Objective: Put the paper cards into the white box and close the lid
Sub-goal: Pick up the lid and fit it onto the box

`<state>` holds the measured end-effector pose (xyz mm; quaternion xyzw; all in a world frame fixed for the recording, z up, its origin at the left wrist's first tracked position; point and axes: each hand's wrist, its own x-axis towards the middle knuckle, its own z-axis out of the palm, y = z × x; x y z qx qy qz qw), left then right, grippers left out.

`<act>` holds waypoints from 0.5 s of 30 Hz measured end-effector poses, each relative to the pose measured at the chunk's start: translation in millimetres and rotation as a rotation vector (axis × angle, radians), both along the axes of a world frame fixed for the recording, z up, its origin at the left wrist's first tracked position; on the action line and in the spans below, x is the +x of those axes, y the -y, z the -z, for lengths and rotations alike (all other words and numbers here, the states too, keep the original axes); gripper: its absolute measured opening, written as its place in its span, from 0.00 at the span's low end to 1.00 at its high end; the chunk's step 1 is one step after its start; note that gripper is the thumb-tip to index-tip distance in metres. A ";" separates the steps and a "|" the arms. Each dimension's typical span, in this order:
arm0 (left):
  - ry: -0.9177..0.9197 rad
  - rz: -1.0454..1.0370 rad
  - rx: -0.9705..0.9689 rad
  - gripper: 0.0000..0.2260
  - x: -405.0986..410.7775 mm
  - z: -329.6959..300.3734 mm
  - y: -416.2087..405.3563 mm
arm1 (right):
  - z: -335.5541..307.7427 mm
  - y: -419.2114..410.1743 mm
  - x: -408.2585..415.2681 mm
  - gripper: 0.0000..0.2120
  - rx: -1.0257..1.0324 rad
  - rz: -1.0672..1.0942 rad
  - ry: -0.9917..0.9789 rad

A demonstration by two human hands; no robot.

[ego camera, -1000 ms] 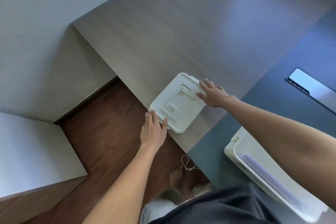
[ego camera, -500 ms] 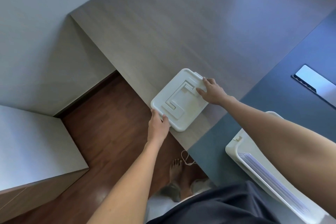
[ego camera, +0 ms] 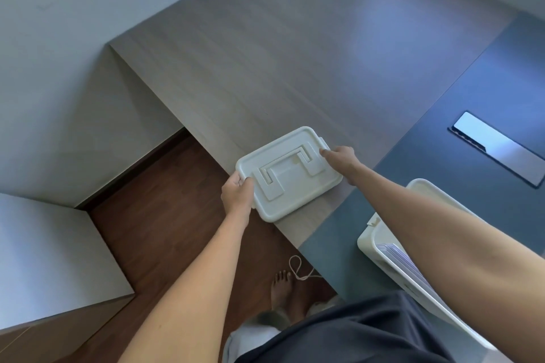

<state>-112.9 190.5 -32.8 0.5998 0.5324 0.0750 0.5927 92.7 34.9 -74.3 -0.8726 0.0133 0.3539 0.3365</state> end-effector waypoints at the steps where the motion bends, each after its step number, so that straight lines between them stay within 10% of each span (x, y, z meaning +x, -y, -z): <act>1: 0.023 0.008 -0.002 0.13 2.2 -3.0 -1.7 | -3.3 2.8 0.1 0.18 0.017 0.026 0.002; 15: 0.279 0.249 0.093 0.20 62.9 -65.4 6.5 | -98.4 81.1 12.4 0.18 0.246 0.397 0.252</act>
